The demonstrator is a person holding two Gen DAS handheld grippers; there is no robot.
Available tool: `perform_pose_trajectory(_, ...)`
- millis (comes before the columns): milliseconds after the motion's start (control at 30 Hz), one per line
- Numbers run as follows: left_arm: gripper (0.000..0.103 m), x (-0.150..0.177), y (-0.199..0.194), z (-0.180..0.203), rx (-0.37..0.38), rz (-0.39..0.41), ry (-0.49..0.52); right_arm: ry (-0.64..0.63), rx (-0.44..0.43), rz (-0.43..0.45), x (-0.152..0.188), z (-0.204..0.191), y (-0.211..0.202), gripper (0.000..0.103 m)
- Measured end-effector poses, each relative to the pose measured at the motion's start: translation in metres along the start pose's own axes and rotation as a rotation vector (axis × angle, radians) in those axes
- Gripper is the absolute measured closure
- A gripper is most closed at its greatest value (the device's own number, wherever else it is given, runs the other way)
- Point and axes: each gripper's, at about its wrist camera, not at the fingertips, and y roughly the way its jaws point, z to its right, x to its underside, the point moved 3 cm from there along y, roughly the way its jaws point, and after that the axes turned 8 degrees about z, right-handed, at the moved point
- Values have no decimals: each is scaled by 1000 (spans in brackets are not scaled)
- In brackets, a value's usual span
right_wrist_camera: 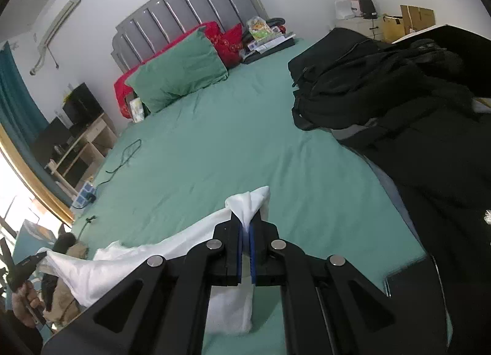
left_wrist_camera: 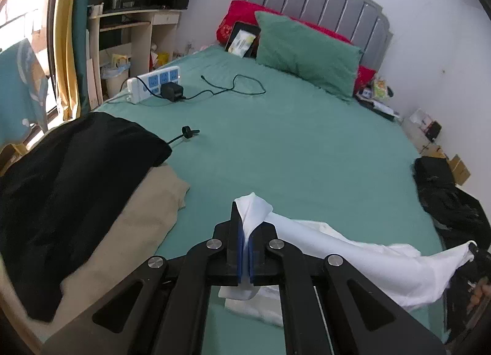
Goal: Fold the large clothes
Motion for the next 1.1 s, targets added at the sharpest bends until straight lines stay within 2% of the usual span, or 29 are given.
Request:
perform_pose_trajectory(200,100,5,64,-5,-40,-68,-9,-32,42,-50,6,4,61,99)
perform_pose_trajectory(367,99,25,114,-9,-55,-173,-2,-62,77,-115,26,10,103,99)
perform_pose_trajectory(433,88,35,130,-14,-47,-228,-4,-73,88,-175,38,14,119,97)
perform_pose_trajectory(467,71,38,134,-19,-59,-248,-18,-80,101,-190,44,15,123,94)
perform_pose_trajectory(500,56,40,134,-25,-74,-251,-35,-86,114,-189,47,16,122,88)
perform_pose_trajectory(533,54,41,130,-31,-84,-237,-56,-98,132,-177,50,16,117,84)
perform_pose_trajectory(600,53,40,118,-37,-82,-205,-69,-119,153,-149,52,16,104,58)
perform_pose_trajectory(667,49,40,97,-41,-74,-167,-67,-132,166,-122,54,13,82,47)
perform_pose_trajectory(733,44,45,77,-41,-67,-139,-64,-146,175,-101,58,7,60,45)
perform_pose_trajectory(833,44,62,54,-35,-38,-135,-40,-163,167,-92,72,-5,30,44)
perform_pose_trajectory(933,44,96,43,-16,14,-198,35,-128,99,-121,94,-19,16,43)
perform_pose_trajectory(1033,44,125,46,0,9,-265,104,-54,12,-200,133,-22,13,43)
perform_pose_trajectory(1100,44,142,49,8,13,-305,115,-26,9,-244,149,-23,19,43)
